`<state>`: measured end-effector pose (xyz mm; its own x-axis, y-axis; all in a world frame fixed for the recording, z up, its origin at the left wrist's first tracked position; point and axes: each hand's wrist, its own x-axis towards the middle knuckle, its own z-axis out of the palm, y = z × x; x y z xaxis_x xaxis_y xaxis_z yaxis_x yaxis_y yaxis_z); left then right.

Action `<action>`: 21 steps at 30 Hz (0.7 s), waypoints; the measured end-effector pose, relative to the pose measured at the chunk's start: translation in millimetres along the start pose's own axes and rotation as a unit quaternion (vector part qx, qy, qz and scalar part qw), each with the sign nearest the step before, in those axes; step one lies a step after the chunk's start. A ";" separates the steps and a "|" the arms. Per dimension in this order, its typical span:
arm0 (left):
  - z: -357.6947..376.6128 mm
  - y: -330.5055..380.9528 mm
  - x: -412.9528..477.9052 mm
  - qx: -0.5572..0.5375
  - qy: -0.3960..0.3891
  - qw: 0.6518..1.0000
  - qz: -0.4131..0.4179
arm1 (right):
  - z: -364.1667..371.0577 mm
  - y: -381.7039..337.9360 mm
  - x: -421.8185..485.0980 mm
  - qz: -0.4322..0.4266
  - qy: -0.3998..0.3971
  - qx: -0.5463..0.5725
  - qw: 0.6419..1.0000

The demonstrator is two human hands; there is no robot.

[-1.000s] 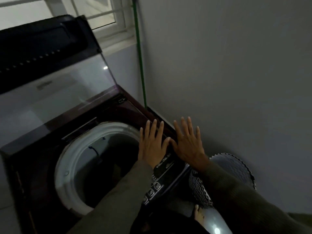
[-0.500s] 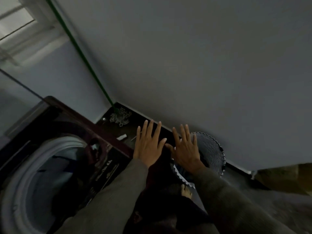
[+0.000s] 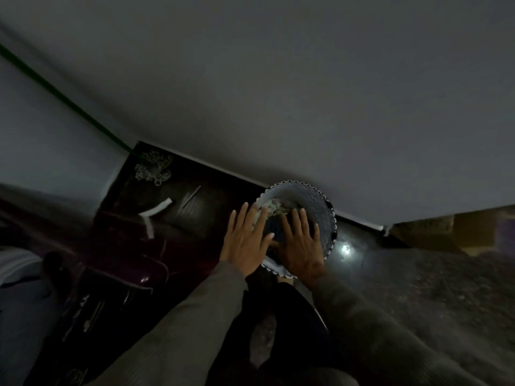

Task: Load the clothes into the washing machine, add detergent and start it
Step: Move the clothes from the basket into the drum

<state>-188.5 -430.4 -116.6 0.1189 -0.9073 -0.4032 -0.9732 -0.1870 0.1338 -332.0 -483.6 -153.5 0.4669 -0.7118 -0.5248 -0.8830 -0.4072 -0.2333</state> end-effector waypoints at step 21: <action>279.0 -27.6 212.0 -0.108 -0.119 0.987 -0.019 | 228.5 97.7 170.6 0.155 -0.147 0.054 0.975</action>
<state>-191.3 -512.5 -458.4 0.0802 -0.7884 -0.6099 -0.9015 -0.3184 0.2931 -349.5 -514.0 -452.9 0.1569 -0.5898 -0.7922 -0.9869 -0.1239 -0.1032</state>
